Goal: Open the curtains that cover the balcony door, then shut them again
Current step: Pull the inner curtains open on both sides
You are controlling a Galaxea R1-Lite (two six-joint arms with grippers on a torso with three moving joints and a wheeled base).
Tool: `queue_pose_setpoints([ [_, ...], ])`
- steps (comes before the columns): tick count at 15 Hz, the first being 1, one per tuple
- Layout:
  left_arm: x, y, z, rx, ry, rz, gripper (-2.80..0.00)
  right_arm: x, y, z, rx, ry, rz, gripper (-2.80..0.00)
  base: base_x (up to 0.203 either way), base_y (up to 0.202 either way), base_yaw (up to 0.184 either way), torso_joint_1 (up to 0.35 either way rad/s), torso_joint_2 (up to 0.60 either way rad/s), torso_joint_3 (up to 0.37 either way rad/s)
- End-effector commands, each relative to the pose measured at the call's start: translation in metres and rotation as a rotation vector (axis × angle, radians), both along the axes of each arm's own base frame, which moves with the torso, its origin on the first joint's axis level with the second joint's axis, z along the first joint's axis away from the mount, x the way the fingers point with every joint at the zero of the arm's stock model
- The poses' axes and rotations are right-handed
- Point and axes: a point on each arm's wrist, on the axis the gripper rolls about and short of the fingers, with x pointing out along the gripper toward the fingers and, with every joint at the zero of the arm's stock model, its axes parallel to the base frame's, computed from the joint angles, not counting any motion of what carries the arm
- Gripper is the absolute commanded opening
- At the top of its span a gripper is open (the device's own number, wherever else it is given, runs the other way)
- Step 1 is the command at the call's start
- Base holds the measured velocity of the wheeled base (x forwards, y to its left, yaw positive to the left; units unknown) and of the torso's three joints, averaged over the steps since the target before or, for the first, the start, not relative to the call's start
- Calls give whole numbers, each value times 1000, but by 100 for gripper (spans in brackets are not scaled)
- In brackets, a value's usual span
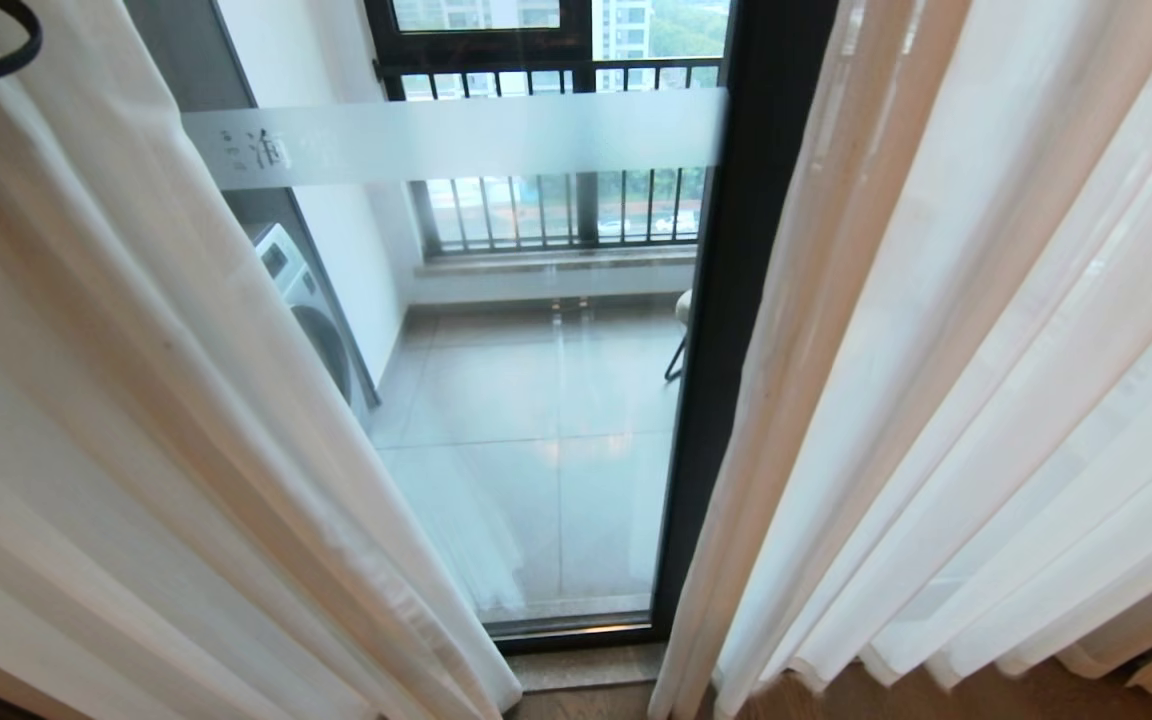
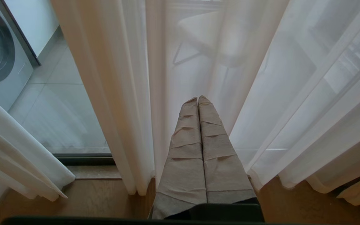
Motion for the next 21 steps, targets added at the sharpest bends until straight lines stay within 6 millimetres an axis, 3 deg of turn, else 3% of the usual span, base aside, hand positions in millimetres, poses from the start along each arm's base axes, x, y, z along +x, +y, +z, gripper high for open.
queue_pose_setpoints([
  [1, -1, 0, 1, 1, -3, 2, -280, 0, 0, 0, -1, 1, 0, -280, 0, 187, 1, 2, 5, 2],
  [21, -24, -1, 4, -3, -22, 25, -280, 0, 0, 0, -1, 1, 1, -280, 0, 191, 1, 2, 1, 2],
])
